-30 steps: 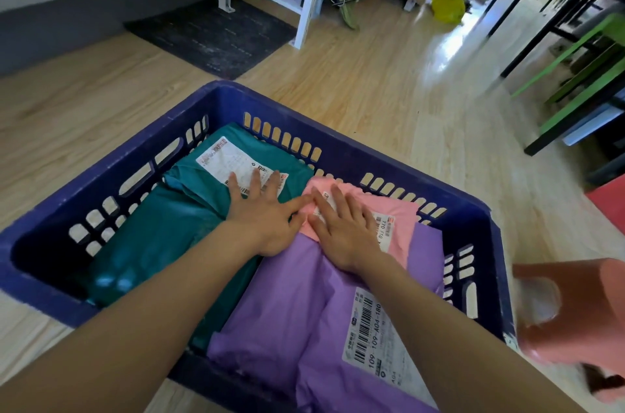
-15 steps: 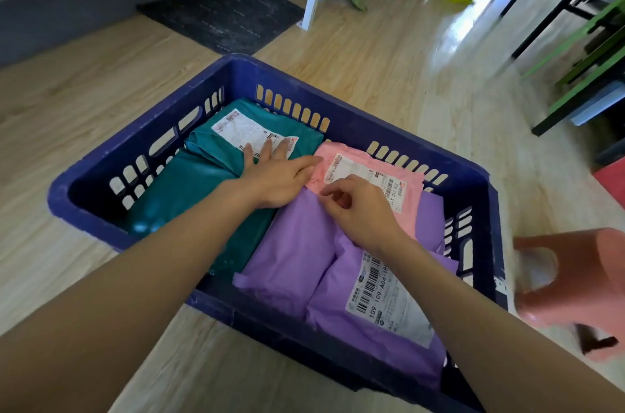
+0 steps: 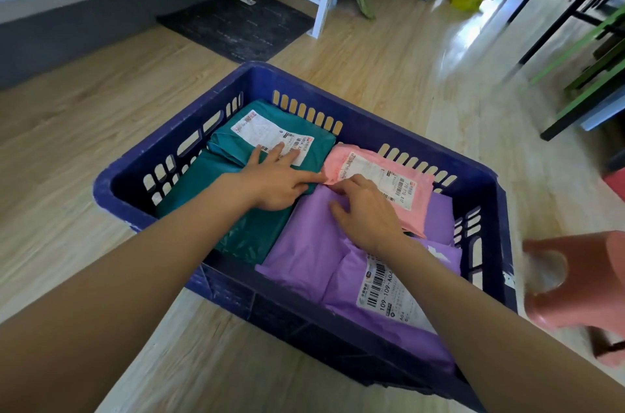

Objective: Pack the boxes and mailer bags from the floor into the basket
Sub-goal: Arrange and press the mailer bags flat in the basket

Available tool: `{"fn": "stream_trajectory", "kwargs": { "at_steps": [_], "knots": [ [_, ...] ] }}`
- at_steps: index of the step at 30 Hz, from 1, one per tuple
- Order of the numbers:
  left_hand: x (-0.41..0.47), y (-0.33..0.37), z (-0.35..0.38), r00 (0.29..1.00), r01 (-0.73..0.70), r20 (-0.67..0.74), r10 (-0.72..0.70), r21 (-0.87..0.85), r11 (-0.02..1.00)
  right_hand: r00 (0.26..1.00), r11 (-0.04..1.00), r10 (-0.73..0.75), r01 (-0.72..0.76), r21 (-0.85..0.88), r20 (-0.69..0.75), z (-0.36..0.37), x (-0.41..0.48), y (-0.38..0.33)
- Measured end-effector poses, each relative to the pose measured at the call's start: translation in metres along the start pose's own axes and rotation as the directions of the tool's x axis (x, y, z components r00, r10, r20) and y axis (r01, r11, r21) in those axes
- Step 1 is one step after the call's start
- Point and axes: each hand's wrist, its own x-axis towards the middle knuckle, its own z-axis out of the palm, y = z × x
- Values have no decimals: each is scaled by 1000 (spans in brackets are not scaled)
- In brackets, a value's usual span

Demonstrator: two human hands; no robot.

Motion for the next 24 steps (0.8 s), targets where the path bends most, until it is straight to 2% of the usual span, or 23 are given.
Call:
{"fn": "stream_trajectory", "kwargs": {
  "at_steps": [3, 6, 12, 17, 24],
  "knots": [
    [3, 4, -2, 1000, -2, 1, 2, 62, 998, 994, 998, 57, -55, -18, 92, -4, 5, -3],
    [5, 3, -3, 1000, -2, 10, 1, 109, 994, 983, 986, 121, -135, 102, 138, -11, 7, -3],
    [6, -2, -1, 1000, 13, -1, -13, 132, 991, 976, 910, 179, -211, 357, 121, -26, 3, 0],
    [9, -4, 2, 1000, 6, 7, -7, 97, 995, 980, 819, 121, -190, 541, 160, -27, -6, -5],
    [9, -10, -8, 999, -32, -12, 32, -34, 999, 978, 796, 22, -143, 588, 209, -39, 10, -16]
  ]
}}
